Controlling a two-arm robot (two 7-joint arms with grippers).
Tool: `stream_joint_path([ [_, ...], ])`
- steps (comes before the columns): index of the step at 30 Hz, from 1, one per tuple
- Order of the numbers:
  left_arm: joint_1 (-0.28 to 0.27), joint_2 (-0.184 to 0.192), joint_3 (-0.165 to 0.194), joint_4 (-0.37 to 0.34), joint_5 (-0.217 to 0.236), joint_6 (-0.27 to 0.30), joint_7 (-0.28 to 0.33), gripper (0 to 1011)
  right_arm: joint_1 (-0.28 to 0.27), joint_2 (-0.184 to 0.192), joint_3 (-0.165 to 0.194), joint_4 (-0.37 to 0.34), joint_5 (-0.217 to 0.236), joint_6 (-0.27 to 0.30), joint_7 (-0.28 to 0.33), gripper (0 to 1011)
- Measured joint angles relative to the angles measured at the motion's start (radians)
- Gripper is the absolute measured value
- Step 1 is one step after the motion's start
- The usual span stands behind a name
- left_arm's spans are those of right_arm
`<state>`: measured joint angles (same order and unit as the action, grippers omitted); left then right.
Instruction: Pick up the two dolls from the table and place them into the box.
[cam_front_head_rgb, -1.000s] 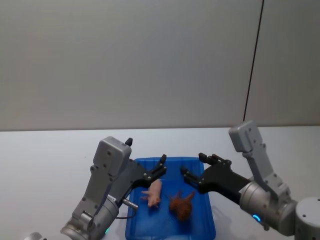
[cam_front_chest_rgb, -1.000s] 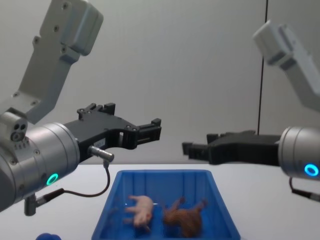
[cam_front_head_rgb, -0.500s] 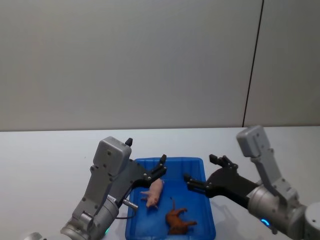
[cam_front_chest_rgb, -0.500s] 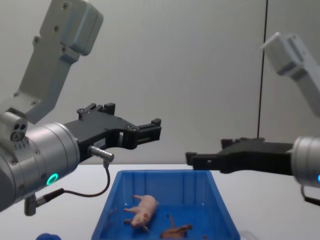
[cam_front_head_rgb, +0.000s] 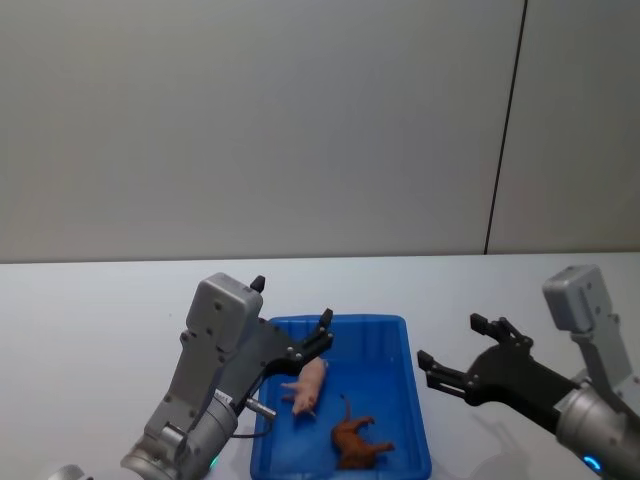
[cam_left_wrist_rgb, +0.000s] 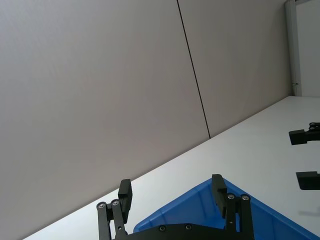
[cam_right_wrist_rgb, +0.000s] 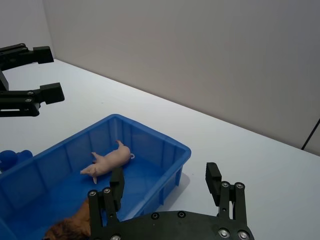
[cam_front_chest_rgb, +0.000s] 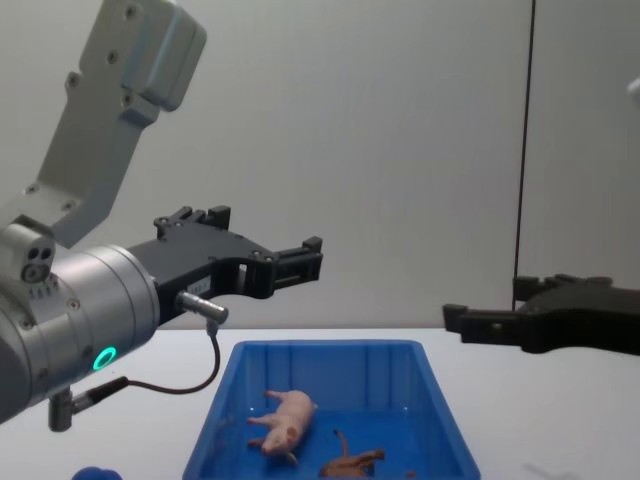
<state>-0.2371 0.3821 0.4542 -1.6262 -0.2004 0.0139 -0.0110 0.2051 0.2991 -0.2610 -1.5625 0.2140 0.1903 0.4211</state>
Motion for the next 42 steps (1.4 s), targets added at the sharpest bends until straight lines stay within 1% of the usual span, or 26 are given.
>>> stream_joint_path([
  [6,0.002,0.002,-0.001,-0.001,0.002,0.000,0.001,1002,-0.019,0.020,0.012,-0.016,0.014,-0.009,0.000,1001],
  [11,0.016,0.017,-0.007,-0.016,0.008,0.010,0.021,1002,-0.028,0.030,0.017,-0.024,0.021,-0.014,0.000,1001],
  [18,0.056,0.054,-0.021,-0.054,0.010,0.035,0.073,1001,-0.037,0.040,0.022,-0.032,0.027,-0.018,0.000,1001],
  [21,0.087,0.081,-0.030,-0.076,0.004,0.054,0.108,1001,-0.040,0.043,0.024,-0.034,0.029,-0.019,0.000,1001],
  [22,0.087,0.081,-0.030,-0.076,0.004,0.054,0.108,1001,-0.041,0.044,0.025,-0.035,0.030,-0.020,0.000,1001],
  [25,0.117,0.105,-0.036,-0.089,-0.007,0.068,0.137,1001,-0.043,0.046,0.026,-0.037,0.031,-0.021,0.000,1001],
  [27,0.129,0.112,-0.038,-0.091,-0.012,0.073,0.145,1002,-0.044,0.047,0.026,-0.037,0.032,-0.021,0.000,1001],
  [31,0.158,0.131,-0.042,-0.091,-0.025,0.083,0.161,1002,-0.045,0.049,0.027,-0.038,0.033,-0.022,0.000,1001],
  [34,0.172,0.138,-0.043,-0.081,-0.034,0.084,0.164,1001,-0.046,0.050,0.028,-0.039,0.034,-0.022,0.000,1001],
  [37,0.183,0.141,-0.043,-0.069,-0.041,0.083,0.164,1002,-0.047,0.050,0.028,-0.040,0.034,-0.022,0.000,1001],
  [42,0.197,0.140,-0.043,-0.033,-0.067,0.068,0.159,1001,-0.048,0.051,0.029,-0.040,0.035,-0.023,0.000,1001],
])
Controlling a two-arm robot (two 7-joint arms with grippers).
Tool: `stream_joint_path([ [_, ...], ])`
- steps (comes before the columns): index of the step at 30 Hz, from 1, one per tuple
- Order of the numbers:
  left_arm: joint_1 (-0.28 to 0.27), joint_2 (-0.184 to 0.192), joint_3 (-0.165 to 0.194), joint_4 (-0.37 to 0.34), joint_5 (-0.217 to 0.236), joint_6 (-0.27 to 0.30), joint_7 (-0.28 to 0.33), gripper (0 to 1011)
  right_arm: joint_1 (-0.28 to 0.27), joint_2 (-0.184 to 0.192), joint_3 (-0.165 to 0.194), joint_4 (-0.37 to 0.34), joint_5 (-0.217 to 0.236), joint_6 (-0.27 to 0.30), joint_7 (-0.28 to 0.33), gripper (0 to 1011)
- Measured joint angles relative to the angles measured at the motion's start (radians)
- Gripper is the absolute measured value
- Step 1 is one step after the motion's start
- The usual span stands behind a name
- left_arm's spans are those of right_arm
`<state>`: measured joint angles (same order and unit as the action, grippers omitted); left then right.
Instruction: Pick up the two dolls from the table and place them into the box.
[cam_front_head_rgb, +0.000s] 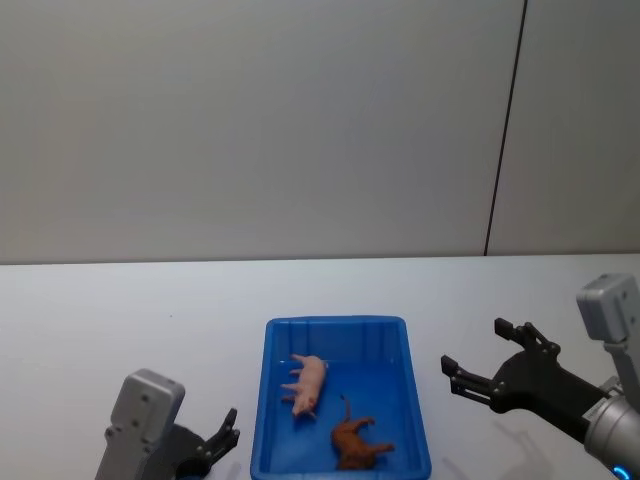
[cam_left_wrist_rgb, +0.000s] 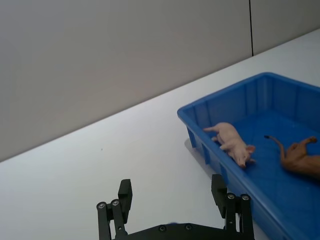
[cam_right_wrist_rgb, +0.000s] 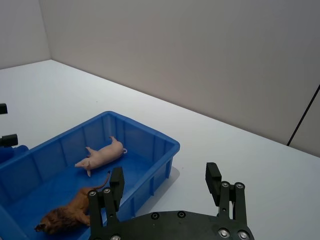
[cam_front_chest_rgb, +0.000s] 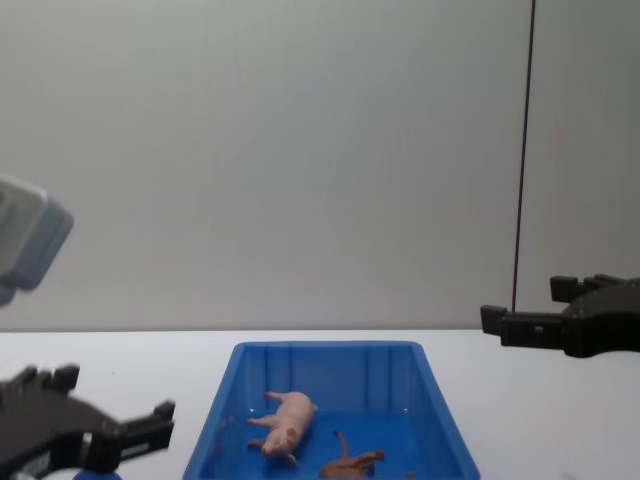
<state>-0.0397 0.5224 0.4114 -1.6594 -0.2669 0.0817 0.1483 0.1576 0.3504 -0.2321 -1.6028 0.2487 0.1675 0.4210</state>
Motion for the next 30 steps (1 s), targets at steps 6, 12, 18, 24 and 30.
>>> stream_joint_path([
  [6,0.007,-0.008,0.000,0.046,-0.022,-0.018,-0.015,1001,-0.001,0.001,0.001,-0.001,0.001,0.000,0.000,1001],
  [12,0.009,-0.017,0.000,0.093,-0.040,-0.034,-0.036,1001,-0.001,0.001,0.001,-0.001,0.001,0.000,0.000,1001],
  [18,0.009,-0.024,-0.002,0.125,-0.055,-0.046,-0.048,980,-0.002,0.002,0.001,-0.001,0.001,0.000,0.000,1001],
  [24,0.009,-0.034,-0.005,0.155,-0.073,-0.062,-0.057,834,-0.002,0.002,0.001,-0.001,0.001,0.000,0.000,1001],
  [30,0.004,-0.043,-0.009,0.181,-0.084,-0.077,-0.067,646,-0.002,0.002,0.001,-0.001,0.001,0.000,0.000,1001],
])
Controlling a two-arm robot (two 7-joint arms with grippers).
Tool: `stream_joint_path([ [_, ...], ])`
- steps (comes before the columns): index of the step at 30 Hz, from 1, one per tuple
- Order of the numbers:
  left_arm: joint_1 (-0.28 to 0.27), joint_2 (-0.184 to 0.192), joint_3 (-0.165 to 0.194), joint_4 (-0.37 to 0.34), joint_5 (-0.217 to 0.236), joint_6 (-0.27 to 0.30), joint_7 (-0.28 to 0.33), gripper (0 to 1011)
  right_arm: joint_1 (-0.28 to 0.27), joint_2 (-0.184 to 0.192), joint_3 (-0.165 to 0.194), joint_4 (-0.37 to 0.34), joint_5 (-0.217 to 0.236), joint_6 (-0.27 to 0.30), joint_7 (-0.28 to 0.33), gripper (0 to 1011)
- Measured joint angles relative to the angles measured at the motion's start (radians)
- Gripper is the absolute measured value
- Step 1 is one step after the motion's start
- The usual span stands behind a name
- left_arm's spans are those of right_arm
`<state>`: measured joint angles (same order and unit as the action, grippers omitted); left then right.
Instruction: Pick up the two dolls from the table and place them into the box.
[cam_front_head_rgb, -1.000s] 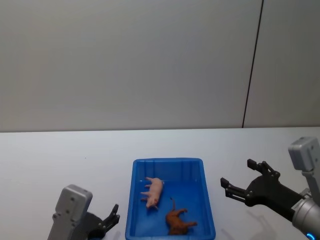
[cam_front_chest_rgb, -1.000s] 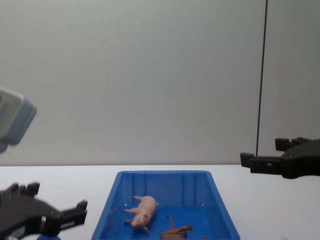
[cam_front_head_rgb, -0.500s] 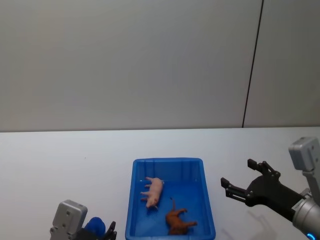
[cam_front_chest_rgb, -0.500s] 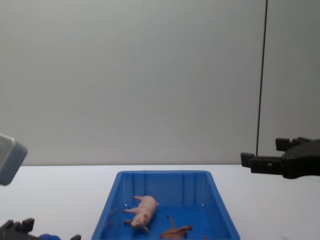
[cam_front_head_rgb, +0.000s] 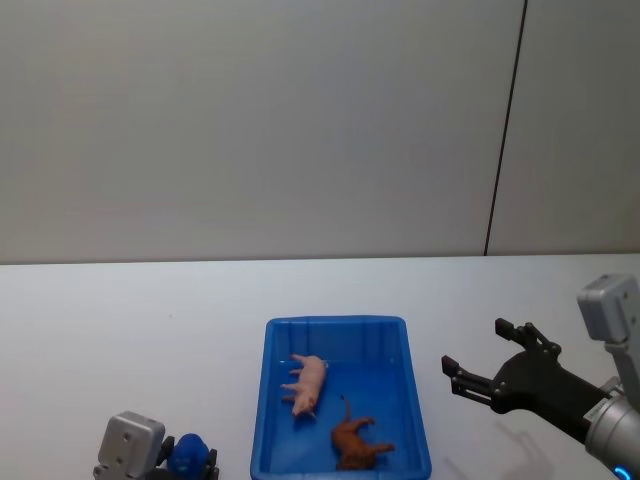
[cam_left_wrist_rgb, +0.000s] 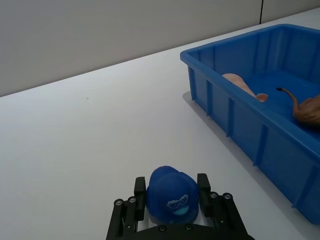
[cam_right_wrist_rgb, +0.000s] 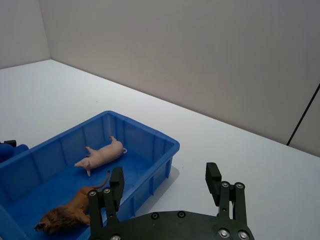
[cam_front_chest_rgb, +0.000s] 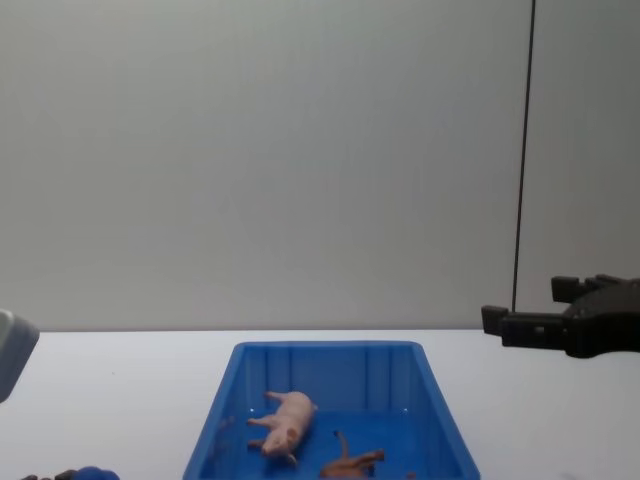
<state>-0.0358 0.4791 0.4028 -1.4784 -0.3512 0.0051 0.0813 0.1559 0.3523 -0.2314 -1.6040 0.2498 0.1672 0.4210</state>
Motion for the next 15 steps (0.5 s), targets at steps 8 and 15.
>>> stream_joint_path([
  [8,-0.007,-0.007,-0.007,0.009,-0.003,-0.011,-0.009,533,0.000,0.000,0.000,0.000,0.000,0.000,0.000,1001],
  [15,-0.020,-0.011,-0.016,-0.012,0.017,-0.025,-0.017,484,0.000,0.000,0.000,0.000,0.000,0.000,0.000,1001],
])
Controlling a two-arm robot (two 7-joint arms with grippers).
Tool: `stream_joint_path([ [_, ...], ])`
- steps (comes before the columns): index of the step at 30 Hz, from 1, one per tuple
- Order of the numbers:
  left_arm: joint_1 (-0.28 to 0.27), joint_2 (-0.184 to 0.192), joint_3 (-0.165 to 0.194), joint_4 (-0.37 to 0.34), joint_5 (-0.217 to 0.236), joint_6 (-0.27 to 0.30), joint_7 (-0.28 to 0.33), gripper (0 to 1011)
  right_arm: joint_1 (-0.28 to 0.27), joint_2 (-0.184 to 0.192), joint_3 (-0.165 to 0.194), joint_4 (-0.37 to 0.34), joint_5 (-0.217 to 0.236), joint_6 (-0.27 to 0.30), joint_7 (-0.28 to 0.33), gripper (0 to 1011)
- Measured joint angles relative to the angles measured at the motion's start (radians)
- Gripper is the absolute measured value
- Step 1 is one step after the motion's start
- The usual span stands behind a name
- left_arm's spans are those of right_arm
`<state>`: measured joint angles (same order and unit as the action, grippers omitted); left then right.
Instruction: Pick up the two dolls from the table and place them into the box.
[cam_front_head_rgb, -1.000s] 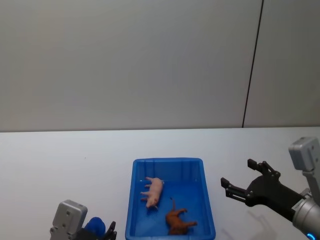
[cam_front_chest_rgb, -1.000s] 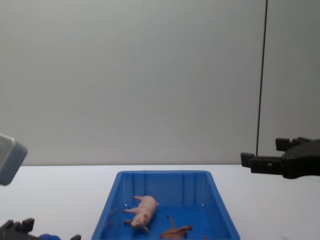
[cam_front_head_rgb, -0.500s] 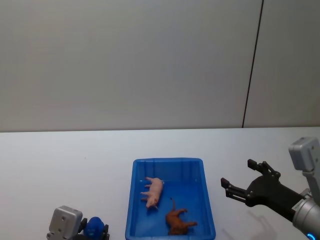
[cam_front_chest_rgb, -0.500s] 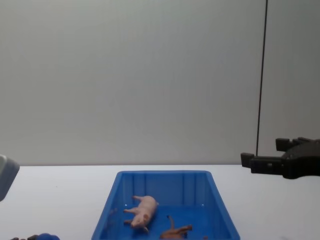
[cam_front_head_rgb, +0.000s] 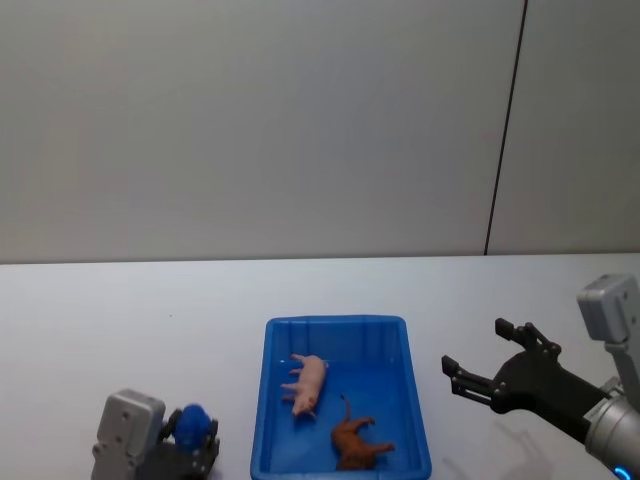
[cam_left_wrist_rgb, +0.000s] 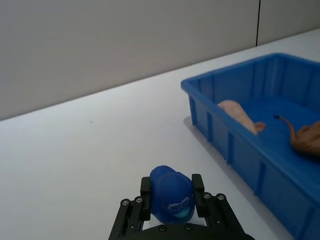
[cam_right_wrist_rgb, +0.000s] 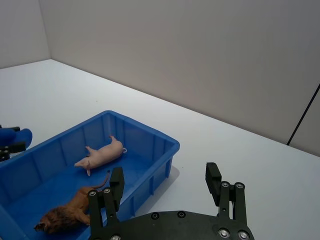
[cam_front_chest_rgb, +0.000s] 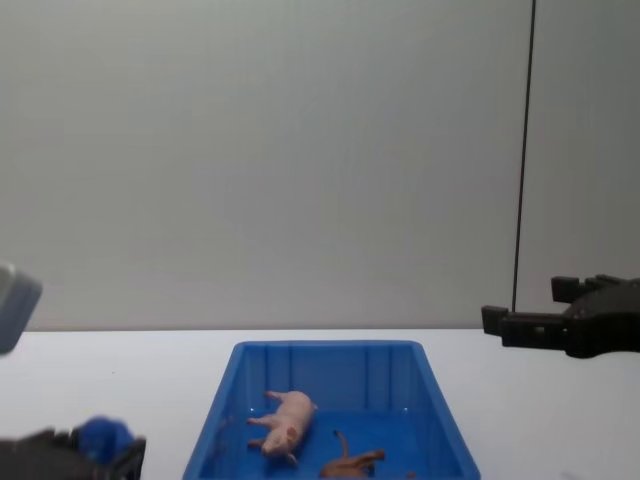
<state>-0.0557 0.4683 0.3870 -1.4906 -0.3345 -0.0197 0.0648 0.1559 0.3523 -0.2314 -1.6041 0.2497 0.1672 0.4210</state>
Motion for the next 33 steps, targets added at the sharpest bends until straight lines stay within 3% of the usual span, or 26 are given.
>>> stream_joint_path([
  [11,-0.049,-0.028,-0.009,-0.049,0.056,-0.026,-0.031,416,0.000,0.000,0.000,0.000,0.000,0.000,0.000,1001],
  [18,-0.099,-0.075,0.003,-0.058,0.099,-0.044,-0.085,378,0.000,0.000,0.000,0.000,0.000,0.000,0.000,1001],
  [33,-0.177,-0.174,0.049,-0.024,0.133,-0.072,-0.216,852,0.000,0.000,0.000,0.000,0.000,0.000,0.000,1001],
])
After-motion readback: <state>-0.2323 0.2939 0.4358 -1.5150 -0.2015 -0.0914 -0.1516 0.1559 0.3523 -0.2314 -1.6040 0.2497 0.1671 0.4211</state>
